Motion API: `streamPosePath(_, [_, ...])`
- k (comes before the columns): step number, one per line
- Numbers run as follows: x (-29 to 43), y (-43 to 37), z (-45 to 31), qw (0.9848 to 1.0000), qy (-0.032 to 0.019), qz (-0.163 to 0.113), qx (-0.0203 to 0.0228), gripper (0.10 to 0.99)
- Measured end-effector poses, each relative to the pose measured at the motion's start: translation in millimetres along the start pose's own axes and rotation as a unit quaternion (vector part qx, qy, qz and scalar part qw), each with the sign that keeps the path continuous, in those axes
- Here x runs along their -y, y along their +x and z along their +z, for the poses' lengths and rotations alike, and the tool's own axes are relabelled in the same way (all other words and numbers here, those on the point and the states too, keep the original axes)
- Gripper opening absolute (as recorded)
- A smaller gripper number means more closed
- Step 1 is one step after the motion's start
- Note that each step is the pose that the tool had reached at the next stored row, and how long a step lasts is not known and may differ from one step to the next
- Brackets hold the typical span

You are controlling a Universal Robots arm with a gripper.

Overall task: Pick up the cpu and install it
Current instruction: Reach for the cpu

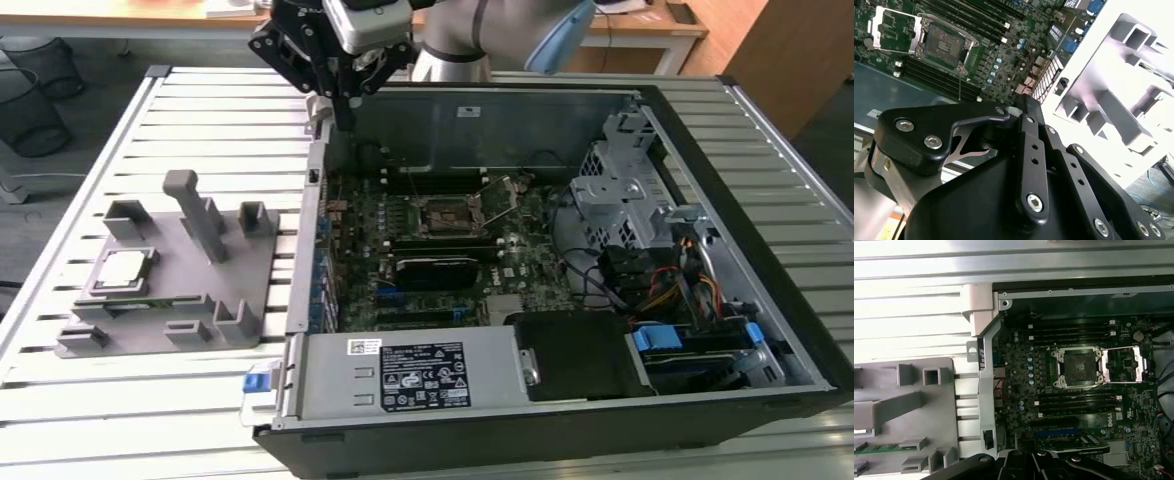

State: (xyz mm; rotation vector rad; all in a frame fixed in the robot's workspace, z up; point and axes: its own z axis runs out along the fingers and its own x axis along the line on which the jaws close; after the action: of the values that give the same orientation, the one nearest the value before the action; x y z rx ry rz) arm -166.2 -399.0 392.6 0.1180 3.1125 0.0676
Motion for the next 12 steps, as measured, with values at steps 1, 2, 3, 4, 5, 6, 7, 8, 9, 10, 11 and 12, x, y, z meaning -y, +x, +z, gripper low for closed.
streamPosePath(1, [0.1, 1.2, 0.0, 1.0, 0.0, 0.0, 0.0, 0.106])
streamPosePath(2, [0.2, 2.5, 0.0, 1.0, 0.0, 0.0, 0.0, 0.106])
streamPosePath(3, [0.3, 3.8, 0.0, 1.0, 0.0, 0.0, 0.0, 0.106])
streamPosePath(4, [0.4, 5.2, 0.0, 1.0, 0.0, 0.0, 0.0, 0.106])
streamPosePath(5, [0.5, 6.6, 0.0, 1.0, 0.0, 0.0, 0.0, 0.106])
streamPosePath(6, [0.6, 8.1, -0.1, 1.0, 0.0, 0.0, 0.0, 0.106])
streamPosePath(7, [0.7, 9.7, -0.1, 1.0, 0.0, 0.0, 0.0, 0.106])
streamPosePath(8, [0.8, 11.3, -0.1, 1.0, 0.0, 0.0, 0.0, 0.106])
streamPosePath(9, [1.0, 13.0, -0.1, 1.0, 0.0, 0.0, 0.0, 0.106])
streamPosePath(10, [1.1, 14.6, -0.2, 1.0, 0.0, 0.0, 0.0, 0.106])
streamPosePath(11, [1.2, 16.2, -0.2, 1.0, 0.0, 0.0, 0.0, 0.106])
streamPosePath(12, [1.3, 17.7, -0.2, 1.0, 0.0, 0.0, 0.0, 0.106])
